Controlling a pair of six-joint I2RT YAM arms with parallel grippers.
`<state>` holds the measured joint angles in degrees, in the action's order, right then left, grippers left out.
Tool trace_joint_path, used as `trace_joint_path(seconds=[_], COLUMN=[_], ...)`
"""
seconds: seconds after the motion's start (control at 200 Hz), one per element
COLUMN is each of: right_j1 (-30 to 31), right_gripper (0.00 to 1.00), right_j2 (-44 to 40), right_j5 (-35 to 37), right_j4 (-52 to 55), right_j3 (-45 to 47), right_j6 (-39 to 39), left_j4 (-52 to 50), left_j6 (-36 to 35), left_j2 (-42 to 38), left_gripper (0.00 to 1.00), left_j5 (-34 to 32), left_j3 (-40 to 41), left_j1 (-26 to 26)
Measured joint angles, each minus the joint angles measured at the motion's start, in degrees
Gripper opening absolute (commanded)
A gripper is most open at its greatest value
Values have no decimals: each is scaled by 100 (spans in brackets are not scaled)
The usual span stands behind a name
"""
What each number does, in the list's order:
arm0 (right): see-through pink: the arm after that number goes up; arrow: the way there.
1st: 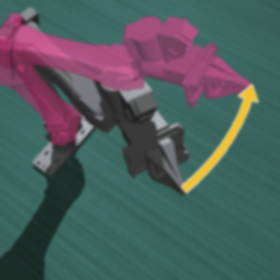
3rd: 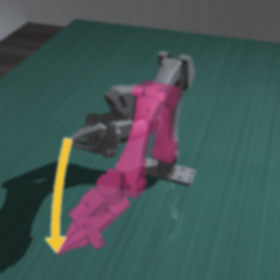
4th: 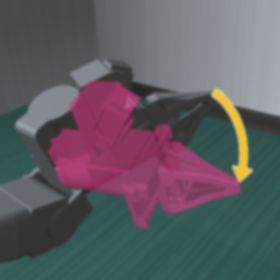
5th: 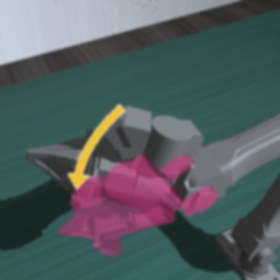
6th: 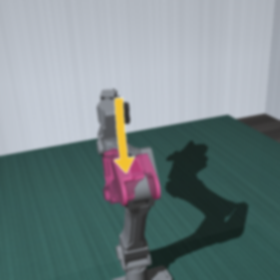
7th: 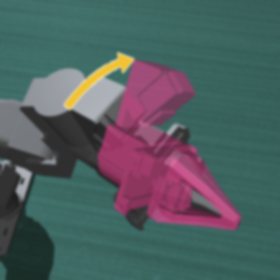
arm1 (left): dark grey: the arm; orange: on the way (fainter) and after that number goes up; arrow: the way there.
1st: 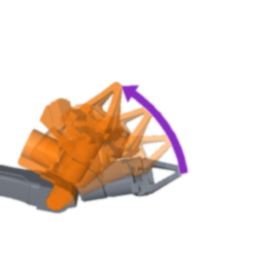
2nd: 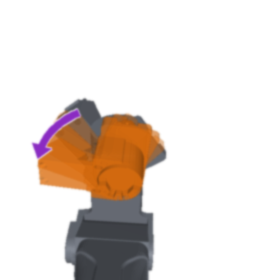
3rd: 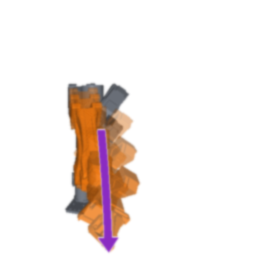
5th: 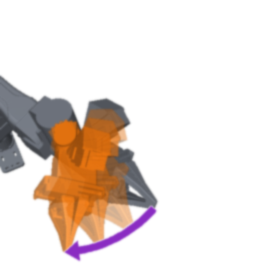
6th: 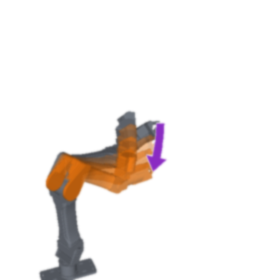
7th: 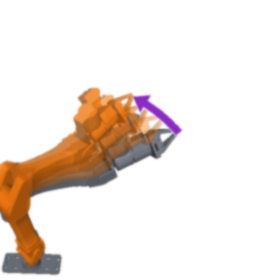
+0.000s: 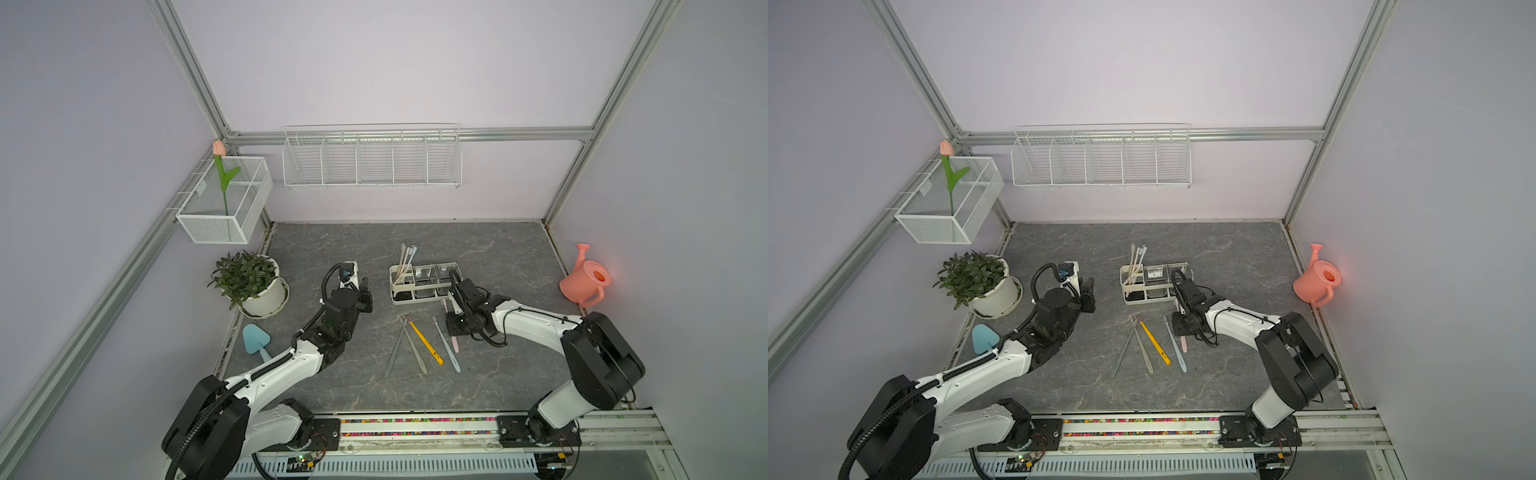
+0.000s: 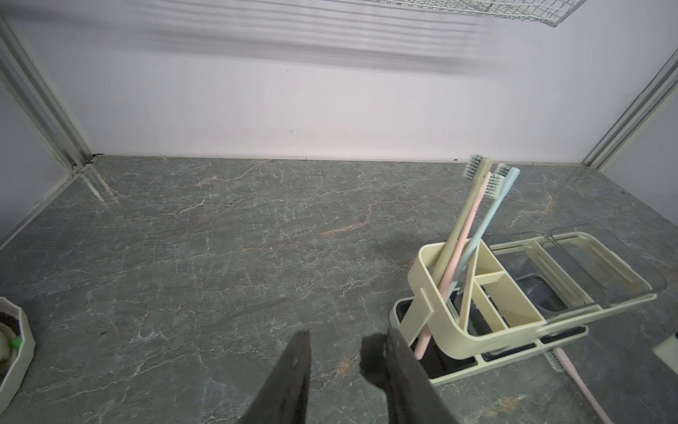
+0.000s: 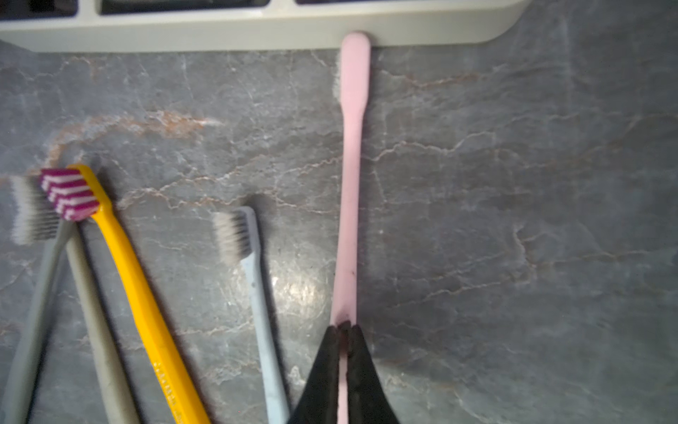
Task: Place the toothbrush into the toothbrush holder
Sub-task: Pick up the toothbrush from the center of the board.
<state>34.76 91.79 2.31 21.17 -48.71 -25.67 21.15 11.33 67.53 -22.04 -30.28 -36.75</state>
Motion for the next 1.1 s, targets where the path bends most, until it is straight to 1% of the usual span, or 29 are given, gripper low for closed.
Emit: trace_joint_path(seconds=[0.075,0.105,0.4,0.6,0.685,0.76,0.875,1.1], right_j1=[17,22,48,133,173,179,214,247], right_gripper=[24,25,26,25,23,16,10,9], right_j2=[72,74,72,72,72,74,74,59], right_j5=[11,24,52,203,282,326,402,463], right_j4=[87,85,92,153,155,157,184,199], right_j3=[0,-7,-7,-7,-4,-2,-4,-7], right_j6=[-2,-17,-28,-50,-72,-94,-142,-138], left_j4=[0,0,0,0,0,0,0,0], left_j6=[0,0,0,0,0,0,0,2], left_j2=[0,0,4,7,7,7,7,7], left_gripper=[37,36,37,37,37,37,37,37], left_j5=[0,0,2,0,0,2,2,26], left_j3=[0,0,0,0,0,0,0,0], left_j1=[0,0,0,0,0,0,0,0])
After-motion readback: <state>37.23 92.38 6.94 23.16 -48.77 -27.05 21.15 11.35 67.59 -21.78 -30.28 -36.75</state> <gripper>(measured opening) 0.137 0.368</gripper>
